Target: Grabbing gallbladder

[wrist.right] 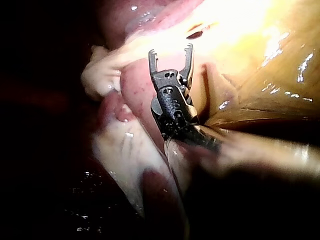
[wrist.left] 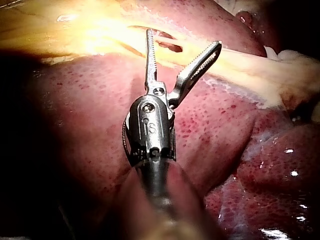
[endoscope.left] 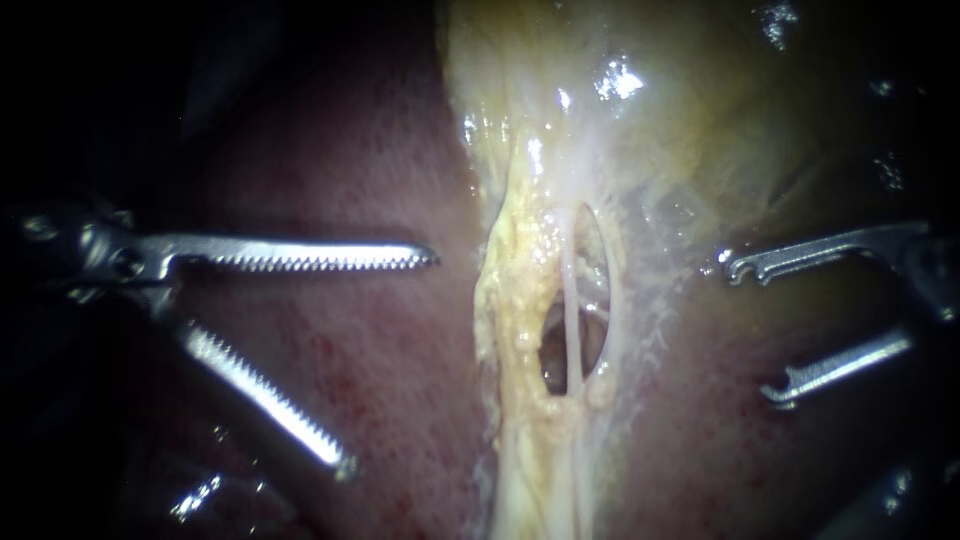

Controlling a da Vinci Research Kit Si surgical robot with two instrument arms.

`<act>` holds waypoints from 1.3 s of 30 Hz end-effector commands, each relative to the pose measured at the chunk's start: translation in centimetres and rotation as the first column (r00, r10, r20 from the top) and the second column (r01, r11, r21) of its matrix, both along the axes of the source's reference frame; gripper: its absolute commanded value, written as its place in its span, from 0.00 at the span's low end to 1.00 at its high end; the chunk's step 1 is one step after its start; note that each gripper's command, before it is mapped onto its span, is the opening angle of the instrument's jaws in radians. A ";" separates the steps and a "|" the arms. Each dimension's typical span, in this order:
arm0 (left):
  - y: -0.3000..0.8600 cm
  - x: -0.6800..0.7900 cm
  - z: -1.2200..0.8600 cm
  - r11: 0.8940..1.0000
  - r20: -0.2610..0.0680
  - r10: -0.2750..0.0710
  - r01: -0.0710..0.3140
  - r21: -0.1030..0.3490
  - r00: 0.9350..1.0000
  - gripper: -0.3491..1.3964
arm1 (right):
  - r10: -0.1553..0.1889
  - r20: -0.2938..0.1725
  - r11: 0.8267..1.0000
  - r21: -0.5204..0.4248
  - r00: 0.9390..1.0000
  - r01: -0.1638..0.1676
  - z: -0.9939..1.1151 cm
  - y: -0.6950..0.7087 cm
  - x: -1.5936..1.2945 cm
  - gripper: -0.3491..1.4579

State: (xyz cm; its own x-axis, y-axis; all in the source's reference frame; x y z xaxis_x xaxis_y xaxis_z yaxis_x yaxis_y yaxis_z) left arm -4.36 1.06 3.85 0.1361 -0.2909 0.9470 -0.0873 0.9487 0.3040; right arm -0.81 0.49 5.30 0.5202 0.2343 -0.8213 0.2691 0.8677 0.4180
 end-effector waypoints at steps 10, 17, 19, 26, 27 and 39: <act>0.10 0.01 -0.09 0.999 0.001 -0.003 0.003 0.037 1.000 0.95 | -0.001 -0.001 1.000 0.000 1.000 0.001 -0.01 -0.01 -0.02 0.51; 0.30 -0.06 -0.18 0.993 -0.019 -0.047 0.049 0.108 0.999 0.92 | -0.001 -0.001 1.000 0.000 1.000 0.001 -0.01 -0.01 -0.01 0.51; 0.35 -0.09 -0.17 0.991 -0.022 -0.050 0.053 0.121 0.998 0.91 | -0.001 -0.001 1.000 0.000 1.000 0.001 -0.01 -0.01 -0.01 0.51; 0.42 -0.20 0.01 0.979 -0.048 -0.074 0.082 0.184 0.996 0.88 | -0.001 0.000 1.000 0.000 1.000 0.001 -0.01 0.00 -0.01 0.51; 0.43 -0.21 0.04 0.976 -0.059 -0.079 0.090 0.199 0.995 0.87 | -0.001 0.000 1.000 0.000 1.000 0.001 -0.01 0.00 -0.01 0.51; 0.43 -0.29 0.37 0.931 -0.151 -0.090 0.137 0.338 0.984 0.74 | 0.000 0.000 1.000 0.000 1.000 0.000 -0.01 0.00 -0.01 0.51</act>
